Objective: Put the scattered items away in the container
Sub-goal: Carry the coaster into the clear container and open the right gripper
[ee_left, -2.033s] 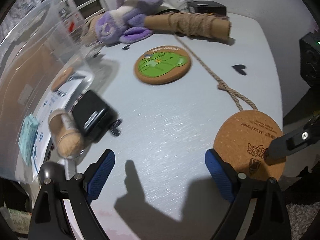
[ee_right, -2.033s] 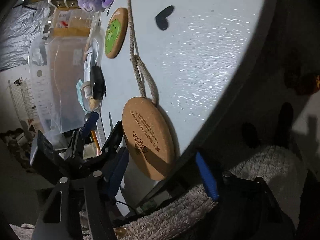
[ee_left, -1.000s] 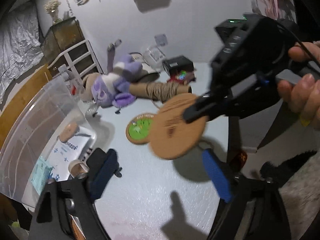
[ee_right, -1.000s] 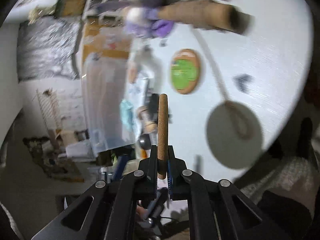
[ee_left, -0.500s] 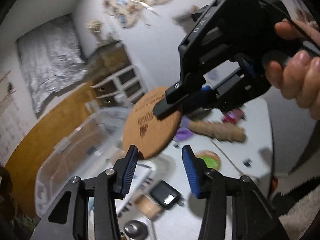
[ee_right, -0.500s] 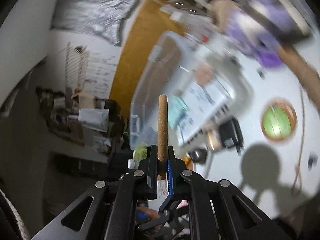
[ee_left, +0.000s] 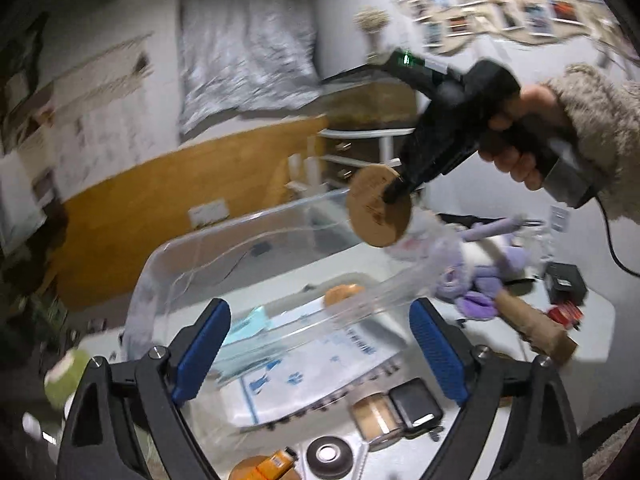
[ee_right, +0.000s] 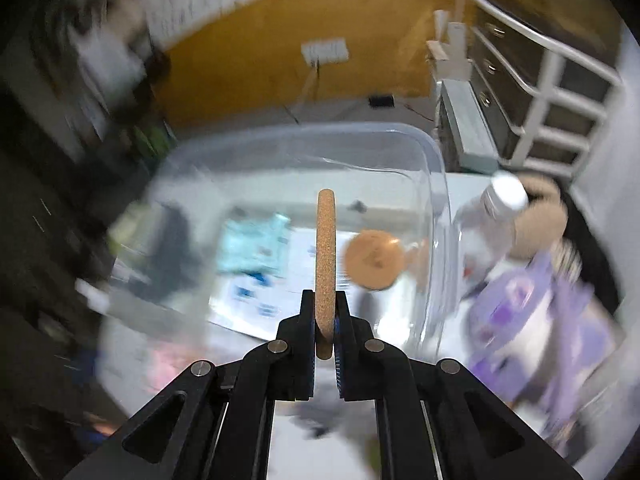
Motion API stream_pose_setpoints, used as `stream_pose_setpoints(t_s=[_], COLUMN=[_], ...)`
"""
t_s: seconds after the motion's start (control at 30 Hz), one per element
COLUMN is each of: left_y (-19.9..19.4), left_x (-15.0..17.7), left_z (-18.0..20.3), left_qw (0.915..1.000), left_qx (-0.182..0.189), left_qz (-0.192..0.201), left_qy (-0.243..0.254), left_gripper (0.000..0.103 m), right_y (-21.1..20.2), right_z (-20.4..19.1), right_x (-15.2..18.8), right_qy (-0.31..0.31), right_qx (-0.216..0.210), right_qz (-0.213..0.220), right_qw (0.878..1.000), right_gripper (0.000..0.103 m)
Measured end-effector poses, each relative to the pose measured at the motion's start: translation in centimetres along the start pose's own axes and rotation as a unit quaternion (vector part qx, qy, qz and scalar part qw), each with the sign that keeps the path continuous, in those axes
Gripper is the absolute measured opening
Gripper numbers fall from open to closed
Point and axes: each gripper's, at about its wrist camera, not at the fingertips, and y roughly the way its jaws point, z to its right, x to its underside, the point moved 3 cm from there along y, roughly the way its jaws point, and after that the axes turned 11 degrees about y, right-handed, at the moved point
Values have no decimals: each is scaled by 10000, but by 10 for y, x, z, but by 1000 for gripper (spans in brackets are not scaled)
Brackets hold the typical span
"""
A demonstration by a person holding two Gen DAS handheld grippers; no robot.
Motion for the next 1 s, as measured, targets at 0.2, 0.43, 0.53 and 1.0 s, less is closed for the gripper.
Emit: stream_pose_setpoints(t_s=[0.2,0.43,0.53,1.0], left_y=[9,16,17,27], left_x=[27,54,59,63], left_z=[-29,-52,-55,-65], left_qw=[9973,9894,9880,9867], left_qx=[-454,-704,-765,-691], left_qz=[-365,-738,-819,-900], left_qy=[-457,-1038,-1059,-1162], left_gripper=[92,92,92,93], right_y=[100,184,214,261], right_z=[-23,-33,-27,-20], right_x=[-12,-12,-4,29], right_qy=[-2180,-3589,-4070,-4533], right_qx=[1833,2840,3388,3505], right_qz=[-985,-1460,-1470,-2138], right_qw=[9535,8770,8354,7912], right_gripper=[10,9,9,55])
